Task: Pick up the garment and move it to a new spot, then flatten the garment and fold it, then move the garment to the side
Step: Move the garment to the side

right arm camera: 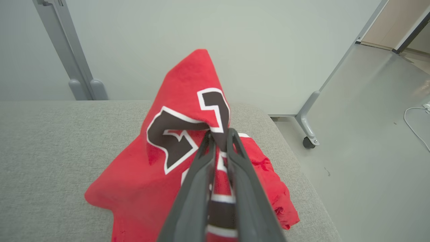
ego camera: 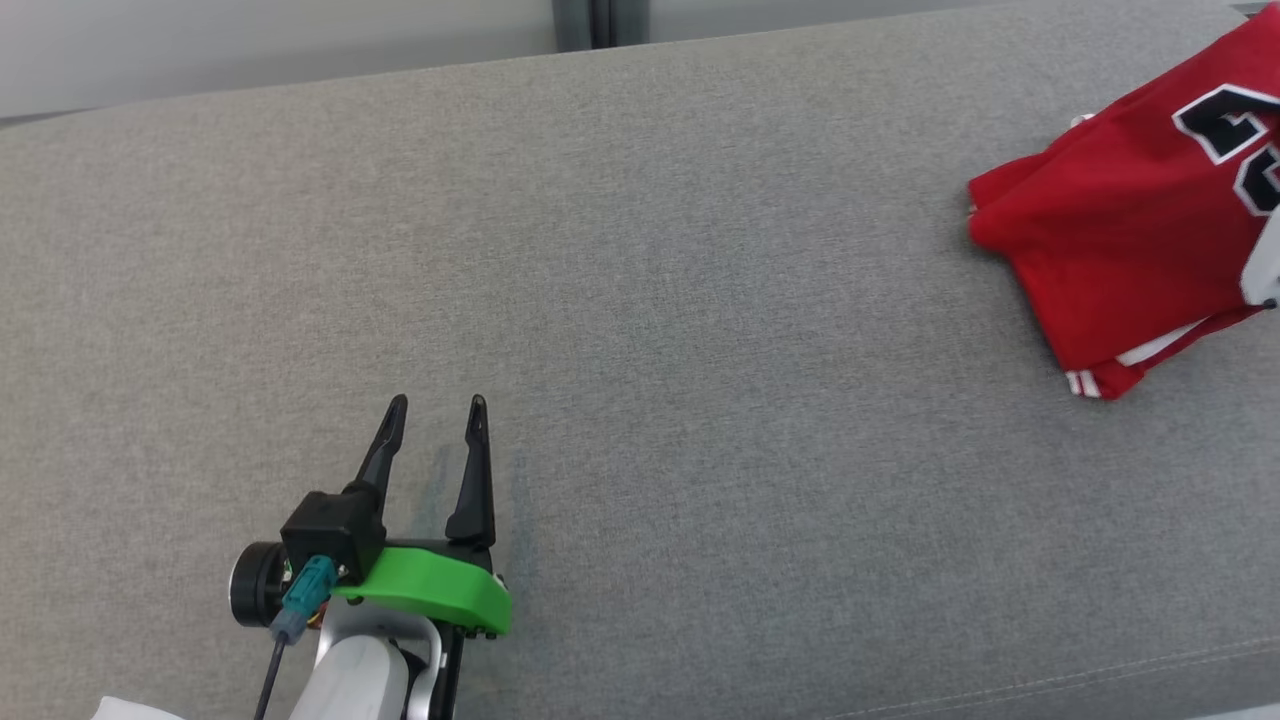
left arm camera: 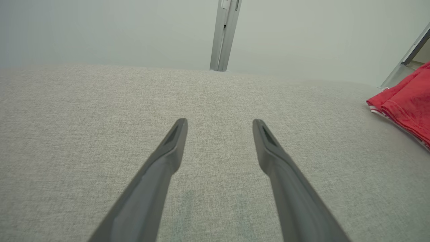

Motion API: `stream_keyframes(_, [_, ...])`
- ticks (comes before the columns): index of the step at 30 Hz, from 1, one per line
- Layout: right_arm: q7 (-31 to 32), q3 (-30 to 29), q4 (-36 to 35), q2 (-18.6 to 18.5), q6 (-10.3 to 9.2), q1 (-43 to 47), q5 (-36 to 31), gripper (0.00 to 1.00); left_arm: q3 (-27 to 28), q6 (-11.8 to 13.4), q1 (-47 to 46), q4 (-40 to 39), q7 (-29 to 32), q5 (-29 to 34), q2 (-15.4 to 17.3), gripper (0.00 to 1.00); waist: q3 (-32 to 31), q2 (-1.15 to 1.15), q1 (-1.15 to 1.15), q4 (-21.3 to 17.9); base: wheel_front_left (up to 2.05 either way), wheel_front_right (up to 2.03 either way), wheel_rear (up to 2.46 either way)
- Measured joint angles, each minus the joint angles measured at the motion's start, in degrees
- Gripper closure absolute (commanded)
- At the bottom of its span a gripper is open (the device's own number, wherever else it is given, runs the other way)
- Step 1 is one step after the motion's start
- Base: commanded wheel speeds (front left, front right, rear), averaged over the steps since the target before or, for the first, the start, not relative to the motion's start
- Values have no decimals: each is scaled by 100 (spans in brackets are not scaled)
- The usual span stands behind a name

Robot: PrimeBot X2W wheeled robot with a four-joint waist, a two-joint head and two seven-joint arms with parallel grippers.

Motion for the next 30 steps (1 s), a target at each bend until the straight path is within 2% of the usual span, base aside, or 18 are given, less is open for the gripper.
stream_keyframes(11, [394, -535, 344, -920, 0, -435, -354, 100, -59, -7, -36, -133, 0, 79, 47, 0, 362, 0, 0, 333, 0, 0, 0])
stream_keyframes(20, [87, -1088, 899, -1087, 0, -757, -1158, 100, -114, -5, -144, -252, 45, 133, 153, 0, 762, 0, 0, 517, 0, 0, 0])
stream_keyframes(21, [-8, -1190, 976, -1091, 0, -803, -1323, 78, -127, -5, -148, -263, 53, 143, 166, 0, 811, 0, 0, 536, 0, 0, 0])
stream_keyframes(22, [-71, -1283, 1073, -1092, 0, -845, -1455, 48, -143, -5, -151, -269, 69, 146, 178, 0, 857, 0, 0, 554, 0, 0, 0])
stream_keyframes(23, [-200, -1438, 1157, -1087, 0, -889, -1606, 0, -157, -5, -151, -278, 75, 148, 188, 0, 903, 0, 0, 571, 0, 0, 0])
stream_keyframes(26, [-582, -1720, 1315, -1053, 0, -942, -2090, 0, -186, -1, -153, -300, 91, 166, 211, 0, 1007, 0, 0, 610, 0, 0, 0])
stream_keyframes(30, [-926, -2031, 1543, -805, 0, -969, -2490, 0, -209, 12, -154, -307, 93, 166, 229, 0, 1061, 0, 0, 617, 0, 0, 0])
